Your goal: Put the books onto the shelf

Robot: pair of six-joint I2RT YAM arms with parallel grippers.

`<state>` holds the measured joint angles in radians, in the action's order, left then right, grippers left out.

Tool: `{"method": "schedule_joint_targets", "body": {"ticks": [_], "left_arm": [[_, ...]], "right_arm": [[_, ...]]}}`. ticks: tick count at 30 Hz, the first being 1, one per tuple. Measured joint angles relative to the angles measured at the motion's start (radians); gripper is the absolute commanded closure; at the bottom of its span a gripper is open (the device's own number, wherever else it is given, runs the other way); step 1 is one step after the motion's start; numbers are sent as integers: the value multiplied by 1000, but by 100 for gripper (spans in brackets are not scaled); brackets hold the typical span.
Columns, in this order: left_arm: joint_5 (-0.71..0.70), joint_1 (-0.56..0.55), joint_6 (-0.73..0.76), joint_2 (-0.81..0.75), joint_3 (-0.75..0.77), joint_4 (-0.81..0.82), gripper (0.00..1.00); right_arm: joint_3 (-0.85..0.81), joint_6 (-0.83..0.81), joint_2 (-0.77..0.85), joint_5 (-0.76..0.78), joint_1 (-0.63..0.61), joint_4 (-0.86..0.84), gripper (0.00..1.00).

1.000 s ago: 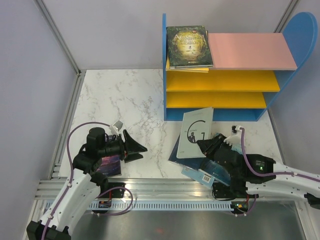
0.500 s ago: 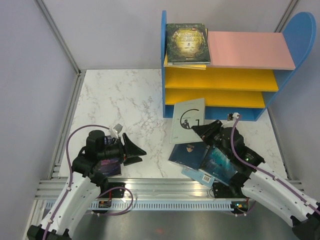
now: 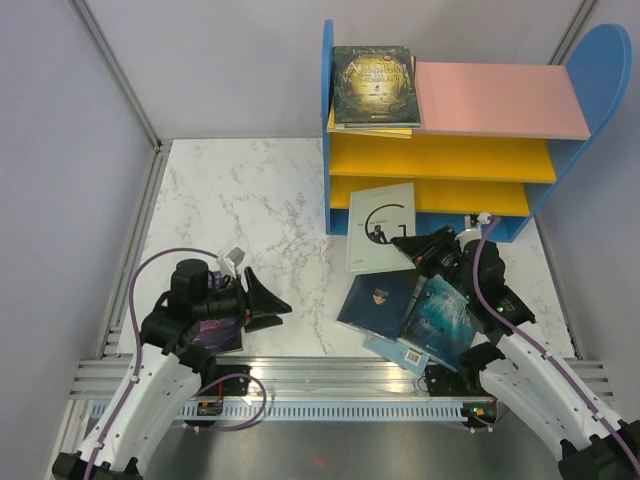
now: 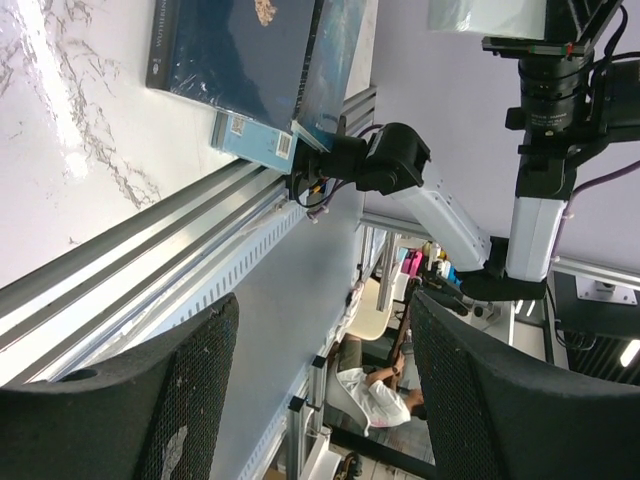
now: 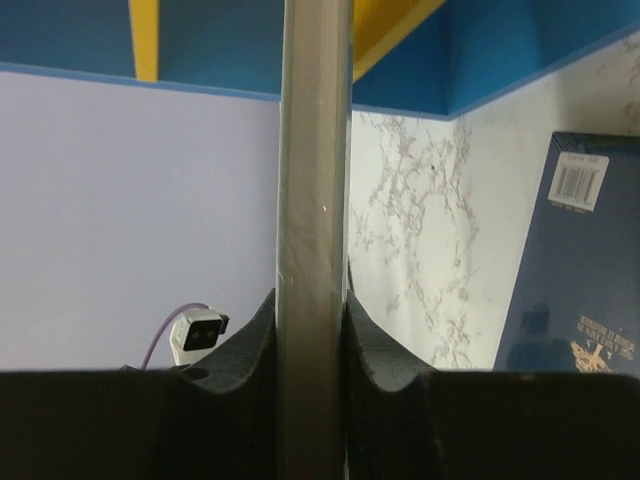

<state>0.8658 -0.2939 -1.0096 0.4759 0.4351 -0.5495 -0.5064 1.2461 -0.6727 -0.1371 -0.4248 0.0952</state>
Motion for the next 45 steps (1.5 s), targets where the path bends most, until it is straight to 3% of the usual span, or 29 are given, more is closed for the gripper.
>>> {"method": "schedule_joint_targets", "body": {"ticks": [9,17,22,26,33,37,45], "left_arm": [[-2,0,53,106,58,-3,29],[-8,0,97,183,102,-3,29],[-23,0,121,230,134,-3,29],[-27,0,140,264,146,-3,30],[-31,0,174,348,184,-5,30],[-37,0,189,378,192,-4,30],[-37,0,197,415,192,-2,32]], "right_arm": [[43,76,-24,-25,103,-210,100],[43,111,-333,-69,193,-397,100],[-67,116,-535,-102,194,-492,98],[-143,119,-660,-113,192,-539,79],[-162,111,-695,-183,214,-527,55],[-144,88,-674,-217,223,-495,49],[-107,49,-603,-263,251,-408,48]]}}
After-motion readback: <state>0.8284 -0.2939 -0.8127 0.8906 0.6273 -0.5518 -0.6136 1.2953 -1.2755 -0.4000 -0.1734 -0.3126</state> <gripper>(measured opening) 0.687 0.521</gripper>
